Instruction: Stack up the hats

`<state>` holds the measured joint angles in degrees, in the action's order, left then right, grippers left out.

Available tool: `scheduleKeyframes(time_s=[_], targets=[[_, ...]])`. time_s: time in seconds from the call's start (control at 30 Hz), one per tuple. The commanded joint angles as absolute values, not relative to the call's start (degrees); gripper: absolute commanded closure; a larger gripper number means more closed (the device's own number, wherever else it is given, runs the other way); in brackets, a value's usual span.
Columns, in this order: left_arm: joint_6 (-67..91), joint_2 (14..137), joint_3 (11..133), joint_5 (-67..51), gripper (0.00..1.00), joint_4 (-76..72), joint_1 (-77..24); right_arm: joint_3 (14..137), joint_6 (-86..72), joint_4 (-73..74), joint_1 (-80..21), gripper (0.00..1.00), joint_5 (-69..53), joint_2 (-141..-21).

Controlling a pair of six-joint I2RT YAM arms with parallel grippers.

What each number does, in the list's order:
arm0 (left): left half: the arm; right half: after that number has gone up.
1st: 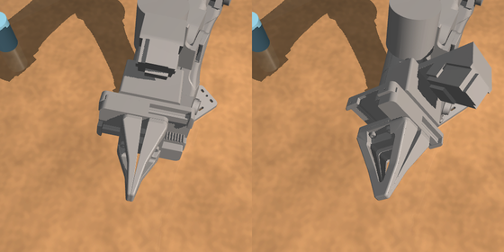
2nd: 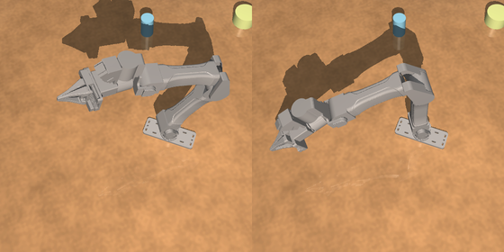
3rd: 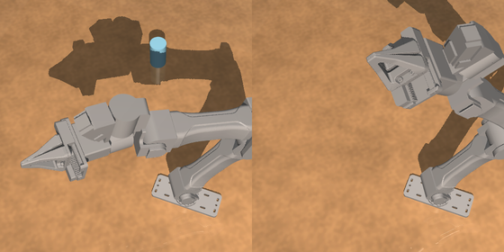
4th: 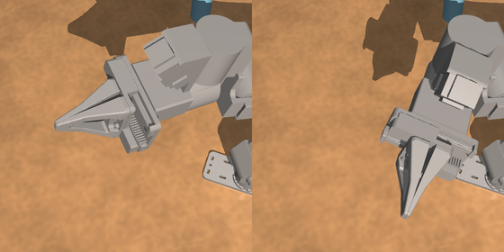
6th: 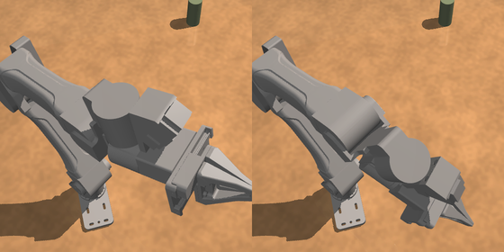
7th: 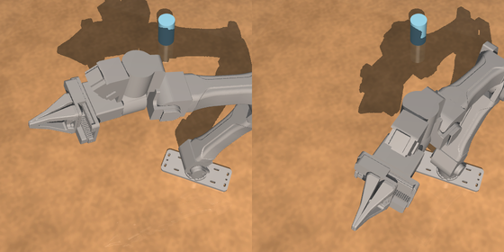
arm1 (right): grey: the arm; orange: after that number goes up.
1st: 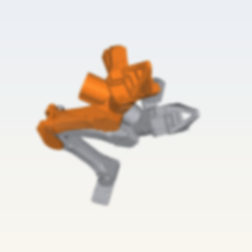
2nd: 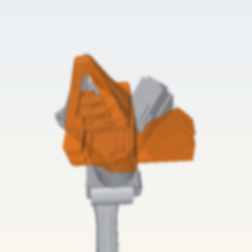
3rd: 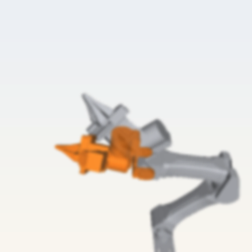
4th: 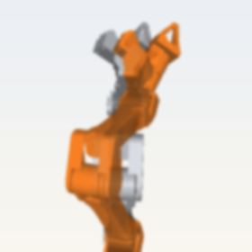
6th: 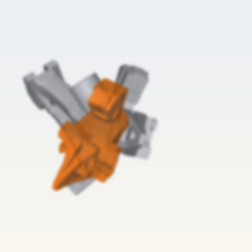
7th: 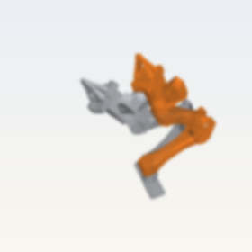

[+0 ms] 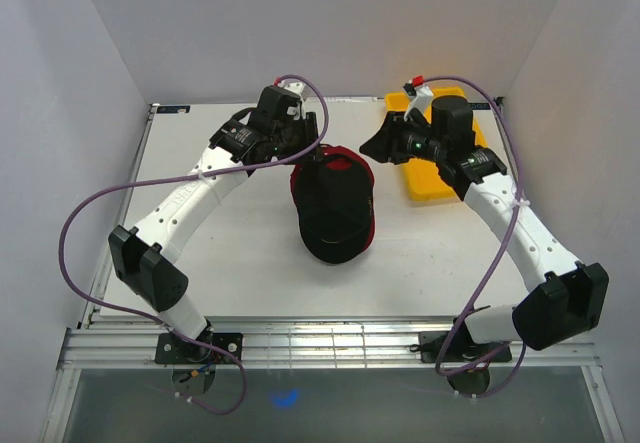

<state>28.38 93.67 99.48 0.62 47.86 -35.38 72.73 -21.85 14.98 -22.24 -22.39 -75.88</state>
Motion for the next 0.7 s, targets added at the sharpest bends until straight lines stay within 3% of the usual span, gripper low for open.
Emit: scheduleKeyframes(time_s=[0.0, 0.33, 0.67], targets=[[27.0, 93.3, 101.9, 0.1, 0.47, 48.4, -35.4, 78.2, -16.1, 16.0, -22.4, 0.55, -26.8, -79.0], [26.5, 95.3, 104.0, 0.1, 0.47, 48.9, -35.5, 85.3, -8.7, 21.6, -24.8, 0.56, -29.8, -85.4], [26.2, 96.2, 104.2, 0.1, 0.47, 48.9, -35.5, 90.1, -4.7, 26.8, -28.5, 0.56, -24.7, -90.6]])
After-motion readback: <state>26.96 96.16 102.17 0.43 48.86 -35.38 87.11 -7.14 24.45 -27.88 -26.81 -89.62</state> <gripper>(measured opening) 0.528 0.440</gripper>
